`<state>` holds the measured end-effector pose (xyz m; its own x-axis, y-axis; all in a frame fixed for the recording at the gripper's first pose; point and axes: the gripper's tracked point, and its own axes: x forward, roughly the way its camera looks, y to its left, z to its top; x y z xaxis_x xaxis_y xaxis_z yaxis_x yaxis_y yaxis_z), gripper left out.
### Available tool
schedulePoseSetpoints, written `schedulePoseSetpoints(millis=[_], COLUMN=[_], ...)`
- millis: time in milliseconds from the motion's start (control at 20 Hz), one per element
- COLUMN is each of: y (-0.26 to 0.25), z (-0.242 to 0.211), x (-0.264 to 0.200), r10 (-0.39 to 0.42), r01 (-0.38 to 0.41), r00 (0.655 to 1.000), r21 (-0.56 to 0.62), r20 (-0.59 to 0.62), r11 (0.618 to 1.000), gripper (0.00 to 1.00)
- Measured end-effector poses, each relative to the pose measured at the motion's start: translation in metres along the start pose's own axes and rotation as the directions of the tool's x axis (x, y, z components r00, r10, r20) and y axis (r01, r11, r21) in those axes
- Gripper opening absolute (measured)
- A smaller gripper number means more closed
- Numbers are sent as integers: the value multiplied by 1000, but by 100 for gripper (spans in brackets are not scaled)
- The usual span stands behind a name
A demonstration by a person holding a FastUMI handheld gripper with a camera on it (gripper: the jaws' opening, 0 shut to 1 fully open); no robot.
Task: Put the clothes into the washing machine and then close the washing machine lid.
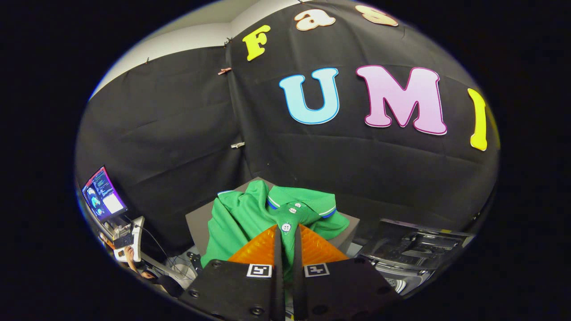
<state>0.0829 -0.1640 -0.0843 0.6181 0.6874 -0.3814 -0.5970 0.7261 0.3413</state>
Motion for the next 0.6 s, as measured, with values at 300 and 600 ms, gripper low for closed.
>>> schedulePoseSetpoints(millis=[300,600], y=[-52,-107], z=[-13,-17], x=[-48,-91], r10=[16,-69], r01=[-17,64], r00=[1000,996], r21=[9,80], r20=[21,63], r11=[1000,995], gripper=[12,12])
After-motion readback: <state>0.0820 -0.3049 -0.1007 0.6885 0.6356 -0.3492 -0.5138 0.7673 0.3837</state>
